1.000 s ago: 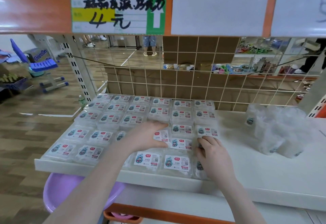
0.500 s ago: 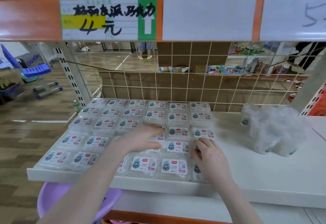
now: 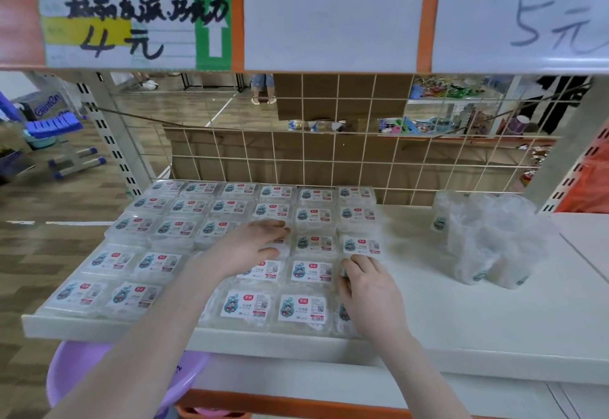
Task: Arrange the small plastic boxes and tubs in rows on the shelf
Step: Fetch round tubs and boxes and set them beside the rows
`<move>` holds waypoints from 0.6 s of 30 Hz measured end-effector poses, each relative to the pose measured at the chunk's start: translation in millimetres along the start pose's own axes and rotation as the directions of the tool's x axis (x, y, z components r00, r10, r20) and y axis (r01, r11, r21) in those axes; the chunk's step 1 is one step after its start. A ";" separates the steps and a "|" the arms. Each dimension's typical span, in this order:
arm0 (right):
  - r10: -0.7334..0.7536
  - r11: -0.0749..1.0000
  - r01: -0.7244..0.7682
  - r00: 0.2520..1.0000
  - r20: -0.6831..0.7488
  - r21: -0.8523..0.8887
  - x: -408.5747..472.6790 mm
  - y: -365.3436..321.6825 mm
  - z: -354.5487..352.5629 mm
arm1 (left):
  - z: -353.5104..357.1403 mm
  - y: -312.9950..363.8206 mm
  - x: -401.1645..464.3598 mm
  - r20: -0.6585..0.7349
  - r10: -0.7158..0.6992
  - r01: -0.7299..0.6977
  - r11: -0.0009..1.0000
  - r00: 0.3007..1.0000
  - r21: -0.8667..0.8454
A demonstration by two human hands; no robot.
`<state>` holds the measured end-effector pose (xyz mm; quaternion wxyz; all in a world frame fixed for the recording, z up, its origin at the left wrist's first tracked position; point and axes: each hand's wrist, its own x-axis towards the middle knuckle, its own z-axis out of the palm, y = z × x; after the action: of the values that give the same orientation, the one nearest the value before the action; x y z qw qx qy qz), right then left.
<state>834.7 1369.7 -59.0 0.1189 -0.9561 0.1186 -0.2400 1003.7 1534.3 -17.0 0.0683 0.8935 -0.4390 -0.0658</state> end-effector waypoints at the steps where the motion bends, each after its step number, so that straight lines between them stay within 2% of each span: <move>1: -0.006 1.000 0.006 1.000 0.007 -0.007 0.2 -0.3 -0.5 | 0.2 0.8 0.0 -0.007 -0.010 0.010 1.000 1.000 -0.001; 6: -0.007 0.997 0.011 0.999 0.052 -0.083 2.3 -3.1 -2.9 | 3.3 1.6 1.2 -0.039 -0.032 0.033 0.999 0.999 0.017; 9: 0.036 0.990 -0.019 0.992 0.117 -0.142 4.3 -4.3 -1.3 | 5.5 0.9 -0.1 -0.092 -0.001 0.006 0.998 0.996 0.062; 14: 0.225 0.960 -0.215 0.974 0.037 -0.178 -12.6 -11.9 -5.9 | 7.8 2.3 -6.1 -0.215 0.098 -0.061 0.983 0.972 0.171; 18: 0.434 0.877 -0.436 0.899 -0.054 -0.202 -40.2 -22.7 -11.0 | 16.6 6.4 -20.9 -0.309 0.108 -0.089 0.993 0.945 0.075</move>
<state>798.7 1400.6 -60.4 0.0685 -0.9113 0.3552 -0.1966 983.1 1546.0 -30.9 0.1134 0.8711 -0.4687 0.0932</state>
